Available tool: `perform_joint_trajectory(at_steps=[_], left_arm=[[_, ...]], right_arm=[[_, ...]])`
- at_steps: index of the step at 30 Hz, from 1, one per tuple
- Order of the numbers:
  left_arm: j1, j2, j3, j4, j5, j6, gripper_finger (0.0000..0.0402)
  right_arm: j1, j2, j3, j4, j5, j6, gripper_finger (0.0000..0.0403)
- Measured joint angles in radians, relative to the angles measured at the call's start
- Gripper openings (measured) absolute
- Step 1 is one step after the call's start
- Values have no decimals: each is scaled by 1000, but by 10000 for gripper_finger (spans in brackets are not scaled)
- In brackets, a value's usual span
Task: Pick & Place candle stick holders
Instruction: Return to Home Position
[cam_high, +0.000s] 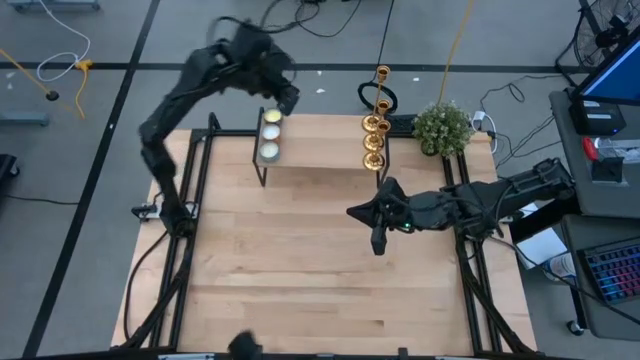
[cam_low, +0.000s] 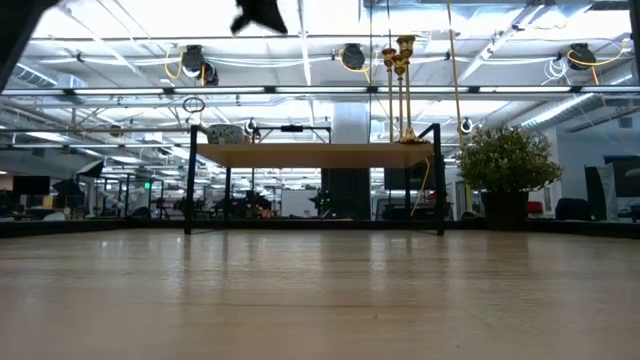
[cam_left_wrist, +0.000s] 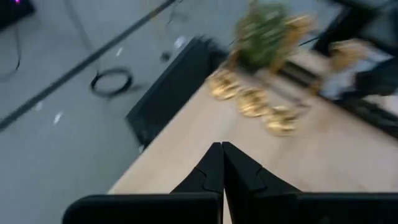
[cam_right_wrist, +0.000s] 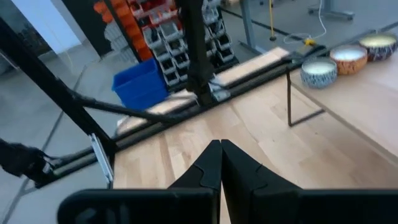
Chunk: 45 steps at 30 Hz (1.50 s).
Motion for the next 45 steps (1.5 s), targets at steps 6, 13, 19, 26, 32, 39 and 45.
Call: perform_joint_trajectory(at_steps=[6,13,19,26,32,39,45], left_arm=[[-156,-160,0,-30,4,-24,0],[-423,-226,0,-76,-88,-95,0],[-608,-217,-1,-114,-212,-149,0],[-692,-207,-94,-60,-271,-240,0],[-706,-203,-200,-15,-229,-285,0],[-707,-202,-282,68,-189,-334,0],[-693,-206,-283,119,-244,-373,0]], right_arm=[[4,-34,0,4,-30,-42,0],[48,-124,0,8,-51,-153,0],[102,-197,0,8,18,-186,0],[155,-223,0,-108,231,-167,0],[172,-221,0,-281,430,-46,0],[170,-214,0,-435,546,82,0],[152,-236,0,-563,610,160,0]])
